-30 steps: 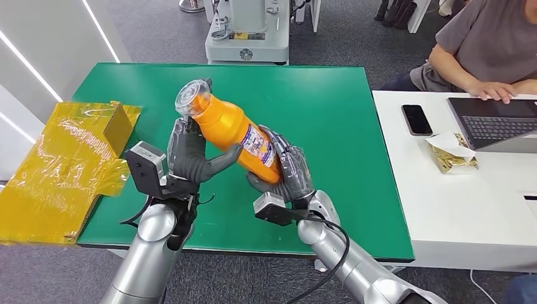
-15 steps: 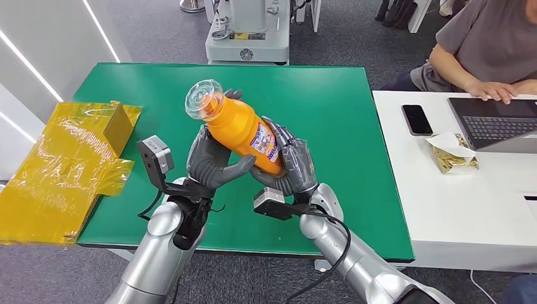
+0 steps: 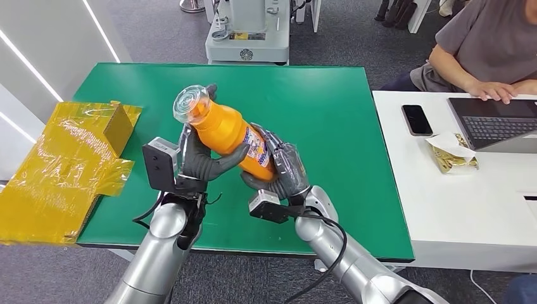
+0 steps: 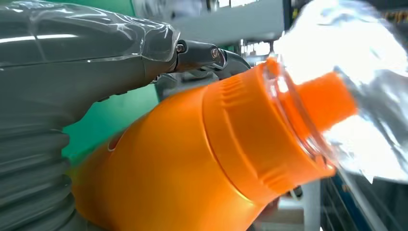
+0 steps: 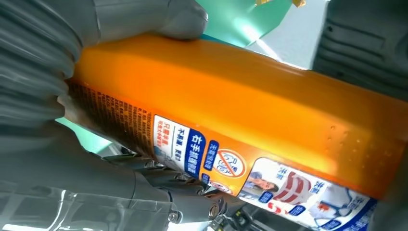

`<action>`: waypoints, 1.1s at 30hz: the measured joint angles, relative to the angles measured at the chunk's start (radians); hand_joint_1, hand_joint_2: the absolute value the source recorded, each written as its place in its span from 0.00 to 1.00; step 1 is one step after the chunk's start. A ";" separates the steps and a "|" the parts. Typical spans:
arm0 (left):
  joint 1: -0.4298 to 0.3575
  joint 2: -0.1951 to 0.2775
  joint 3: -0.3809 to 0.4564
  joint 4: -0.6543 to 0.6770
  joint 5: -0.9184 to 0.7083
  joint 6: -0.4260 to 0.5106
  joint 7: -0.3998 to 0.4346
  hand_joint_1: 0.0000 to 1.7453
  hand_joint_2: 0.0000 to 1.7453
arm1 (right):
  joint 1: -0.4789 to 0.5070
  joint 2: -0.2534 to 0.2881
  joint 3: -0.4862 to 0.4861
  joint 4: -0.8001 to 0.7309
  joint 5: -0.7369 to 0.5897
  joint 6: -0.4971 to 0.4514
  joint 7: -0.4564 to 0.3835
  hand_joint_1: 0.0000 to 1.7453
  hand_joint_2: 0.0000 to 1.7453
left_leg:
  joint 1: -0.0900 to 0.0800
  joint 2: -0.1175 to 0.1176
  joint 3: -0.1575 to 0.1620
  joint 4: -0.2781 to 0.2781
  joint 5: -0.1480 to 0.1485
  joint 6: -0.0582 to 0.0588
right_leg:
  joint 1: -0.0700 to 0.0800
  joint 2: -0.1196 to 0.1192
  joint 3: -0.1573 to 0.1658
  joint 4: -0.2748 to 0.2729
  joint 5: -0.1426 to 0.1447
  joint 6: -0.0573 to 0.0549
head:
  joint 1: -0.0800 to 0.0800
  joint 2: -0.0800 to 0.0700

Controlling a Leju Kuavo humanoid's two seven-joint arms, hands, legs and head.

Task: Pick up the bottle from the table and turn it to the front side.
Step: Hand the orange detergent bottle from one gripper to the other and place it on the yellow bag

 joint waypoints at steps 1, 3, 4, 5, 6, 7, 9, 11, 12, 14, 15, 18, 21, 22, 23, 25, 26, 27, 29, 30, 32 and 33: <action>0.000 -0.001 0.002 -0.001 -0.028 0.042 -0.006 0.00 1.00 | 0.000 0.002 0.000 0.003 -0.002 0.005 0.000 1.00 1.00 | 0.000 0.000 0.000 0.000 0.000 0.000 | 0.000 0.000 0.000 0.000 0.000 0.000 | 0.000 0.000; 0.001 -0.002 0.007 -0.001 -0.079 0.121 -0.018 0.24 1.00 | 0.000 0.006 0.000 0.009 -0.003 0.011 0.001 1.00 1.00 | 0.000 0.000 0.000 0.000 0.000 0.000 | 0.000 0.000 0.000 0.000 0.000 0.000 | 0.000 0.000; 0.001 -0.003 0.011 -0.002 -0.097 0.149 -0.023 0.48 1.00 | 0.000 0.008 0.000 0.013 -0.002 0.012 0.001 1.00 1.00 | 0.000 0.000 0.000 0.000 0.000 0.000 | 0.000 0.000 0.000 0.000 0.000 0.000 | 0.000 0.000; 0.003 -0.004 0.014 -0.002 -0.106 0.168 -0.026 0.73 1.00 | 0.000 0.011 0.000 0.016 -0.002 0.012 0.001 1.00 1.00 | 0.000 0.000 0.000 0.000 0.000 0.000 | 0.000 0.000 0.000 0.000 0.000 0.000 | 0.000 0.000; 0.005 -0.006 0.017 -0.002 -0.111 0.179 -0.030 0.99 1.00 | 0.000 0.013 0.000 0.019 -0.001 0.012 0.001 1.00 1.00 | 0.000 0.000 0.000 0.000 0.000 0.000 | 0.000 0.000 0.000 0.000 0.000 0.000 | 0.000 0.000; 0.008 -0.007 0.018 -0.003 -0.112 0.186 -0.035 1.00 1.00 | 0.000 0.015 0.000 0.022 -0.001 0.013 0.001 1.00 1.00 | 0.000 0.000 0.000 0.000 0.000 0.000 | 0.000 0.000 0.000 0.000 0.000 0.000 | 0.000 0.000; 0.017 -0.010 0.020 -0.004 -0.109 0.194 -0.046 1.00 1.00 | 0.000 0.019 0.000 0.027 -0.001 0.013 0.001 1.00 1.00 | 0.000 0.000 0.000 0.000 0.000 0.000 | 0.000 0.000 0.000 0.000 0.000 0.000 | 0.000 0.000; 0.026 -0.013 0.021 -0.005 -0.105 0.198 -0.055 1.00 1.00 | -0.001 0.022 0.000 0.030 -0.001 0.012 0.001 1.00 1.00 | 0.000 0.000 0.000 0.000 0.000 0.000 | 0.000 0.000 0.000 0.000 0.000 0.000 | 0.000 0.000; 0.029 -0.014 0.021 -0.005 -0.102 0.198 -0.058 1.00 1.00 | -0.001 0.023 0.000 0.032 -0.001 0.012 0.001 1.00 1.00 | 0.000 0.000 0.000 0.000 0.000 0.000 | 0.000 0.000 0.000 0.000 0.000 0.000 | 0.000 0.000; 0.033 -0.016 0.022 -0.005 -0.096 0.198 -0.063 1.00 1.00 | 0.000 0.024 0.000 0.034 0.000 0.011 0.000 1.00 1.00 | 0.000 0.000 0.000 0.000 0.000 0.000 | 0.000 0.000 0.000 0.000 0.000 0.000 | 0.000 0.000; 0.034 -0.016 0.022 -0.005 -0.093 0.197 -0.064 1.00 1.00 | 0.000 0.025 0.000 0.034 0.000 0.011 0.000 1.00 1.00 | 0.000 0.000 0.000 0.000 0.000 0.000 | 0.000 0.000 0.000 0.000 0.000 0.000 | 0.000 0.000; 0.034 -0.016 0.022 -0.005 -0.085 0.195 -0.064 1.00 1.00 | 0.000 0.025 0.001 0.036 0.002 0.007 -0.001 1.00 1.00 | 0.000 0.000 0.000 0.000 0.000 0.000 | 0.000 0.000 0.000 0.000 0.000 0.000 | 0.000 0.000; 0.034 -0.015 0.022 -0.005 -0.076 0.193 -0.064 1.00 1.00 | 0.001 0.025 0.001 0.037 0.011 -0.005 -0.001 1.00 1.00 | 0.000 0.000 0.000 0.000 0.000 0.000 | 0.000 0.000 0.000 0.000 0.000 0.000 | 0.000 0.000; 0.034 -0.015 0.022 -0.005 -0.073 0.193 -0.064 1.00 1.00 | 0.002 0.025 0.001 0.037 0.015 -0.012 -0.001 1.00 1.00 | 0.000 0.000 0.000 0.000 0.000 0.000 | 0.000 0.000 0.000 0.000 0.000 0.000 | 0.000 0.000; 0.034 -0.014 0.022 -0.005 -0.070 0.193 -0.064 1.00 1.00 | 0.002 0.025 0.001 0.037 0.019 -0.020 -0.001 1.00 1.00 | 0.000 0.000 0.000 0.000 0.000 0.000 | 0.000 0.000 0.000 0.000 0.000 0.000 | 0.000 0.000; 0.034 -0.014 0.023 -0.005 -0.066 0.193 -0.064 1.00 1.00 | 0.004 0.025 0.001 0.037 0.025 -0.033 -0.001 1.00 1.00 | 0.000 0.000 0.000 0.000 0.000 0.000 | 0.000 0.000 0.000 0.000 0.000 0.000 | 0.000 0.000; 0.034 -0.014 0.023 -0.005 -0.065 0.192 -0.064 1.00 1.00 | 0.004 0.025 0.001 0.037 0.028 -0.038 -0.001 1.00 1.00 | 0.000 0.000 0.000 0.000 0.000 0.000 | 0.000 0.000 0.000 0.000 0.000 0.000 | 0.000 0.000; 0.034 -0.014 0.023 -0.005 -0.065 0.192 -0.064 1.00 1.00 | 0.005 0.025 0.001 0.037 0.030 -0.041 -0.001 1.00 1.00 | 0.000 0.000 0.000 0.000 0.000 0.000 | 0.000 0.000 0.000 0.000 0.000 0.000 | 0.000 0.000; 0.034 -0.014 0.023 -0.005 -0.063 0.192 -0.064 1.00 1.00 | 0.005 0.025 0.001 0.037 0.033 -0.045 -0.001 1.00 1.00 | 0.000 0.000 0.000 0.000 0.000 0.000 | 0.000 0.000 0.000 0.000 0.000 0.000 | 0.000 0.000; 0.034 -0.014 0.023 -0.005 -0.062 0.192 -0.064 1.00 1.00 | 0.005 0.025 0.001 0.037 0.034 -0.046 -0.001 1.00 1.00 | 0.000 0.000 0.000 0.000 0.000 0.000 | 0.000 0.000 0.000 0.000 0.000 0.000 | 0.000 0.000; 0.034 -0.014 0.023 -0.005 -0.061 0.192 -0.064 1.00 1.00 | 0.006 0.025 0.001 0.037 0.036 -0.049 -0.001 0.96 1.00 | 0.000 0.000 0.000 0.000 0.000 0.000 | 0.000 0.000 0.000 0.000 0.000 0.000 | 0.000 0.000; 0.034 -0.014 0.023 -0.005 -0.061 0.192 -0.064 1.00 1.00 | 0.006 0.025 0.001 0.037 0.037 -0.052 -0.001 0.80 1.00 | 0.000 0.000 0.000 0.000 0.000 0.000 | 0.000 0.000 0.000 0.000 0.000 0.000 | 0.000 0.000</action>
